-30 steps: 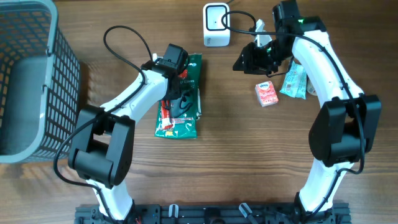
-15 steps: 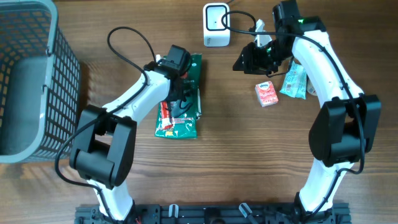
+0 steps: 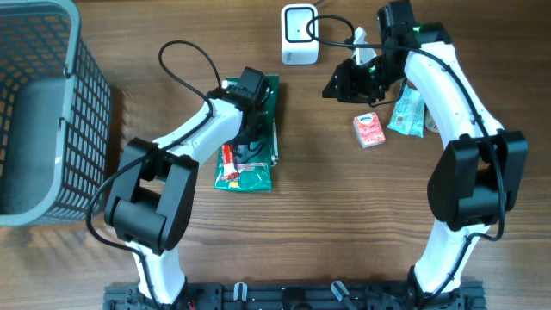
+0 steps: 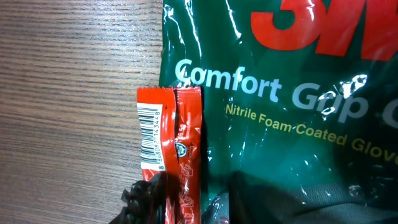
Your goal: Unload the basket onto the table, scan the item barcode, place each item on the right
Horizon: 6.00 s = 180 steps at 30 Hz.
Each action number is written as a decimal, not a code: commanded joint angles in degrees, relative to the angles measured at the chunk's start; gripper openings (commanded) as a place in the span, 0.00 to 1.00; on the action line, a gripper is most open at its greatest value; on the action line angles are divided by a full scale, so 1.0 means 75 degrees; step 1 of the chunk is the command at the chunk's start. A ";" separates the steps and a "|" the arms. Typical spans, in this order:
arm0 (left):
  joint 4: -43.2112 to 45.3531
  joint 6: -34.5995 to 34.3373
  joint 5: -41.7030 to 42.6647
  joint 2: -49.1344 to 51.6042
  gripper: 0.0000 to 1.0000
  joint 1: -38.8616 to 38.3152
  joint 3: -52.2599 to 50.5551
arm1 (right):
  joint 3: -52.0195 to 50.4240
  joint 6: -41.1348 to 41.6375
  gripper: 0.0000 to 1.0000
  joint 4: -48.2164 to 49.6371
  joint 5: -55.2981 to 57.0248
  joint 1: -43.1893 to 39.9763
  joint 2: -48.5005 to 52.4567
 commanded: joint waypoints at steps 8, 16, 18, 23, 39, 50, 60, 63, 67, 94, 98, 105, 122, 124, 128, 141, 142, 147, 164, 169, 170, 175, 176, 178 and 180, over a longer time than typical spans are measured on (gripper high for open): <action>-0.0017 0.0000 -0.0067 0.0271 0.28 0.0000 -0.0044 | 0.0003 -0.0166 0.45 -0.0026 -0.0154 0.0023 -0.0105; -0.0233 0.0003 -0.0358 0.0079 0.28 0.0000 0.0230 | 0.0003 -0.0166 0.45 -0.0015 -0.0152 0.0023 -0.0105; -0.0353 0.0003 -0.0361 0.0044 0.28 0.0000 0.0329 | 0.0003 -0.0166 0.45 -0.0020 -0.0154 0.0023 -0.0105; -0.0388 -0.0003 -0.0446 0.0020 0.29 0.0000 0.0379 | 0.0003 -0.0166 0.45 -0.0012 -0.0152 0.0023 -0.0105; -0.0367 -0.0035 -0.0469 0.0055 0.24 0.0050 0.0017 | 0.0003 -0.0306 0.45 -0.0026 -0.0157 0.0023 -0.0105; 0.0201 -0.0434 -0.0309 0.0055 0.17 0.0073 -0.1075 | 0.0003 -0.0300 0.45 -0.0067 -0.0157 0.0032 -0.0105; -0.0128 -0.0449 0.0376 -0.0347 0.04 0.0417 -0.0600 | 0.0003 -0.0306 0.44 -0.0061 -0.0157 0.0029 -0.0105; -0.0431 -0.0466 0.0670 -0.0912 0.04 0.0717 -0.0140 | 0.0003 -0.0347 0.41 -0.0061 -0.0157 0.0029 -0.0105; -0.0743 -0.0586 0.1437 -0.1597 0.04 0.1227 0.0149 | 0.0003 -0.0353 0.40 -0.0070 -0.0157 0.0029 -0.0105; -0.1209 -0.0863 0.0533 -0.0490 0.04 0.0973 -0.0210 | 0.0003 -0.0358 0.42 -0.0082 -0.0154 0.0023 -0.0105; -0.1186 -0.0860 0.0536 -0.0501 0.04 0.0970 -0.0192 | 0.0003 -0.0358 0.42 -0.0076 -0.0154 0.0026 -0.0105; -0.1099 -0.0801 0.0533 -0.0501 0.37 0.0973 -0.0195 | 0.0003 -0.0396 0.43 -0.0149 -0.0160 0.0041 -0.0105; -0.1413 -0.0595 0.1684 -0.1361 0.55 0.2736 0.1032 | 0.0000 -0.1533 0.47 -0.0364 -0.1032 0.2095 -0.0102; -0.1419 -0.0597 0.1687 -0.1480 0.57 0.3057 0.1291 | 0.0000 -0.1422 0.47 -0.0236 -0.0970 0.2518 -0.0102; -0.1393 -0.0600 0.1687 -0.1550 0.59 0.3552 0.1437 | -0.0009 -0.0723 0.47 0.0105 -0.0216 0.3290 -0.0099; -0.1014 -0.0600 0.1684 -0.1518 1.00 0.4473 0.1434 | -0.0012 0.1075 0.05 0.1781 0.2518 0.5249 0.0504; -0.1017 -0.0600 0.1684 -0.1518 1.00 0.4473 0.1434 | -0.0015 0.1326 0.04 0.1903 0.2614 0.5321 0.0595; -0.1014 -0.0603 0.1684 -0.1518 1.00 0.4473 0.1434 | -0.0012 0.1953 0.25 0.2276 0.3156 0.5485 0.0793; -0.1014 -0.0603 0.1684 -0.1518 1.00 0.4473 0.1434 | -0.0015 0.2066 0.30 0.2358 0.3663 0.5931 0.1352; -0.1014 -0.0603 0.1684 -0.1518 1.00 0.4473 0.1434 | -0.0015 0.2057 0.30 0.2387 0.4450 0.6079 0.1562; -0.1014 -0.0603 0.1684 -0.1518 1.00 0.4473 0.1434 | -0.0015 0.2043 0.31 0.2381 0.4488 0.6085 0.1577; -0.1014 -0.0603 0.1684 -0.1518 1.00 0.4473 0.1434 | -0.0015 0.2043 0.31 0.2398 0.4488 0.6085 0.1594; -0.1014 -0.0603 0.1684 -0.1518 1.00 0.4473 0.1434 | -0.0015 0.2049 0.31 0.2390 0.4488 0.6085 0.1603; -0.1014 -0.0603 0.1684 -0.1518 1.00 0.4473 0.1434 | -0.0015 0.2049 0.31 0.2352 0.4488 0.6085 0.1626; -0.1014 -0.0603 0.1684 -0.1518 1.00 0.4473 0.1434 | -0.0055 0.2066 0.31 0.2358 0.4485 0.6085 0.1661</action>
